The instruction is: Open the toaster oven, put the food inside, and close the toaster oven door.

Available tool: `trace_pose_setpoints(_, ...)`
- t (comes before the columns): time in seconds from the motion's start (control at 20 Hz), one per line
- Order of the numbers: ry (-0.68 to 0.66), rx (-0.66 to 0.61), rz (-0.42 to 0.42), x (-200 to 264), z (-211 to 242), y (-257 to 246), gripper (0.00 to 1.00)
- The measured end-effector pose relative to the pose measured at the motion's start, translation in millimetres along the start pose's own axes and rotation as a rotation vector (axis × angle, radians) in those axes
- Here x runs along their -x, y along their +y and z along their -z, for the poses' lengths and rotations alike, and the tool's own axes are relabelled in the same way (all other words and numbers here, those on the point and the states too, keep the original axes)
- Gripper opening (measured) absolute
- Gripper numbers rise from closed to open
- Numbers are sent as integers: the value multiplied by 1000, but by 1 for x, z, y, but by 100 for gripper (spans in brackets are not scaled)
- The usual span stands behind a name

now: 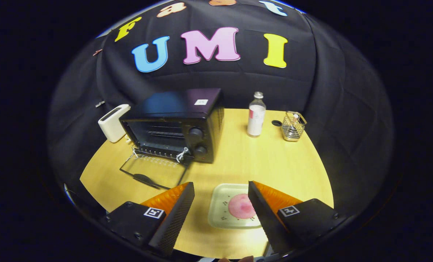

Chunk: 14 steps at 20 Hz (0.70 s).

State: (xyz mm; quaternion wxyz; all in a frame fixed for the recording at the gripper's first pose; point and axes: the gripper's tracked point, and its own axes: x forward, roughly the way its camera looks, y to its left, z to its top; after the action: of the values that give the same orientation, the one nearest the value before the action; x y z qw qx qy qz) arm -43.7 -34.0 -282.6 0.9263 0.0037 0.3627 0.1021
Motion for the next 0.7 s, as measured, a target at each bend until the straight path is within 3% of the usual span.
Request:
trace_pose_setpoints(0.35, 162, -49, 12, -16, 36, -70, 98)
trace_pose_setpoints(0.6, 323, -136, -31, -49, 74, -92, 99)
trace_pose_setpoints(0.7, 392, -173, -50, -63, 88, -92, 83)
